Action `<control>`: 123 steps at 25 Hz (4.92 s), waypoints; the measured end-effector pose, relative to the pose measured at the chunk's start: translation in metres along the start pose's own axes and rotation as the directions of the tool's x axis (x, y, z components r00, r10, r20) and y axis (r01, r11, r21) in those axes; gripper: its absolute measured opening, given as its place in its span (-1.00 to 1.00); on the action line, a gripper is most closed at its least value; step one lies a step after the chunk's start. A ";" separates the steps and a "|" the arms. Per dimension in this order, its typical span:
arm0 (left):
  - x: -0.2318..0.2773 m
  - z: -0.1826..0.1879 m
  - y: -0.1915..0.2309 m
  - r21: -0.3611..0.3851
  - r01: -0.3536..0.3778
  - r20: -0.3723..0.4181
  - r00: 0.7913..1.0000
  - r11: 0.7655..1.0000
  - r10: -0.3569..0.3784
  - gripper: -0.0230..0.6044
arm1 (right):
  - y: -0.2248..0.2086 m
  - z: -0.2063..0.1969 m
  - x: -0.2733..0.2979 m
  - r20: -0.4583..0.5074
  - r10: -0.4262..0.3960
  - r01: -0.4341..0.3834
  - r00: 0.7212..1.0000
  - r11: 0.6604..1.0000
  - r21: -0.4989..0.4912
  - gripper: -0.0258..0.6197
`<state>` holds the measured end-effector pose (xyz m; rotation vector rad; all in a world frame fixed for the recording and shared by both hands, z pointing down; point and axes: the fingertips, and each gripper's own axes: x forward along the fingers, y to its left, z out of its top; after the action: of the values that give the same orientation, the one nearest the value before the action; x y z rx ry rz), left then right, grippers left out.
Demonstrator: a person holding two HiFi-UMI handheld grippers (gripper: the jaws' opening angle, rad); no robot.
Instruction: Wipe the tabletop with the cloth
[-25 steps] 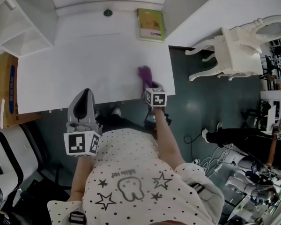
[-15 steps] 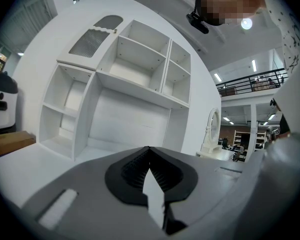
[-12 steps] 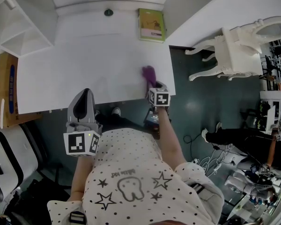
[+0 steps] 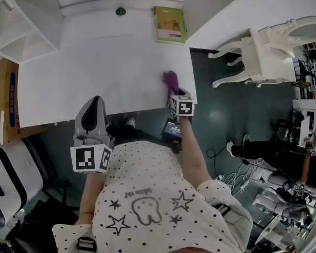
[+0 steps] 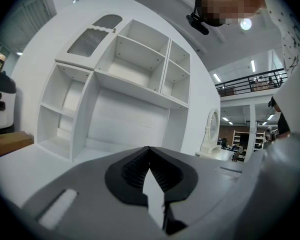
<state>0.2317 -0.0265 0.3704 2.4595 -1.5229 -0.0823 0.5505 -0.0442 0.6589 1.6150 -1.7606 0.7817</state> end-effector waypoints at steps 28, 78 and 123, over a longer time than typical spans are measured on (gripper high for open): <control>0.005 0.002 -0.014 0.018 0.012 0.000 1.000 1.000 -0.012 -0.94 | -0.036 -0.004 -0.006 -0.004 -0.024 0.024 1.000 1.000 0.016 -0.70; 0.007 0.011 -0.017 0.027 -0.003 0.015 1.000 1.000 0.003 -0.94 | -0.099 -0.013 -0.013 -0.031 -0.072 0.073 0.997 0.997 0.028 -0.70; -0.003 0.015 0.019 0.006 -0.015 0.023 1.000 1.000 0.015 -0.94 | -0.120 -0.018 -0.022 -0.075 -0.195 0.201 0.978 0.975 0.093 -0.70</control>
<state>0.2107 -0.0344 0.3598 2.4601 -1.5535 -0.1033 0.6725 -0.0253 0.6552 1.7790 -1.5078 0.8288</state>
